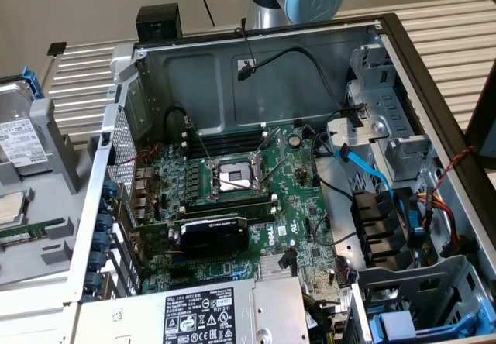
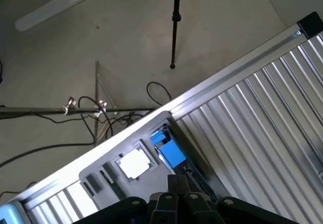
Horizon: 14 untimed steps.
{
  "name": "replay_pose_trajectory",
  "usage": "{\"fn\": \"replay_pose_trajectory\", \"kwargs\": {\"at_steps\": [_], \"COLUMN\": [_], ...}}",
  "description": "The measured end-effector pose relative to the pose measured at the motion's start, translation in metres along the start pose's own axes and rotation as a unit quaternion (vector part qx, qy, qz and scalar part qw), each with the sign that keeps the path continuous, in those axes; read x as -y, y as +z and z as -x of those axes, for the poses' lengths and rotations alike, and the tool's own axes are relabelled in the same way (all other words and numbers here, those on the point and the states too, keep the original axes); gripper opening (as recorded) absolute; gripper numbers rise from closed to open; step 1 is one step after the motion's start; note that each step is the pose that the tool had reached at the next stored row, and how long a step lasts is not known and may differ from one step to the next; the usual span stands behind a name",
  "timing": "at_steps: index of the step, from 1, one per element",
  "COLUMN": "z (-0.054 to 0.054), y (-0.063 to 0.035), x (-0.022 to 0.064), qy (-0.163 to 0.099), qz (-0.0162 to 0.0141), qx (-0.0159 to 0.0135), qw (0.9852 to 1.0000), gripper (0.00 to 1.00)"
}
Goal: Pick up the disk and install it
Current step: 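Pick up the disk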
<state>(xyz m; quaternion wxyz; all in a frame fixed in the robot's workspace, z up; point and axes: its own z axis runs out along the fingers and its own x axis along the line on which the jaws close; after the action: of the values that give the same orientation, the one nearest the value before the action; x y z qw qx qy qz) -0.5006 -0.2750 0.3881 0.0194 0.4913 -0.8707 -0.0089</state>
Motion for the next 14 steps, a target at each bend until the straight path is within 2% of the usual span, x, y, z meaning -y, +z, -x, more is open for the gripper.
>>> {"fn": "replay_pose_trajectory", "kwargs": {"at_steps": [3, 7, 11, 14], "z": [0.0000, 0.0000, 0.0000, 0.0001], "y": [0.0000, 0.0000, 0.0000, 0.0000], "x": [0.0000, 0.0000, 0.0000, 0.0001], "qy": [-0.028, -0.064, -0.100, -0.127], "qz": [-0.0007, -0.0016, -0.0025, -0.0051], "qx": [-0.0009, -0.0022, -0.0035, -0.0035], "qw": [0.9996, 0.9979, 0.9950, 0.9919], "gripper": [0.11, 0.11, 0.11, 0.11]}}
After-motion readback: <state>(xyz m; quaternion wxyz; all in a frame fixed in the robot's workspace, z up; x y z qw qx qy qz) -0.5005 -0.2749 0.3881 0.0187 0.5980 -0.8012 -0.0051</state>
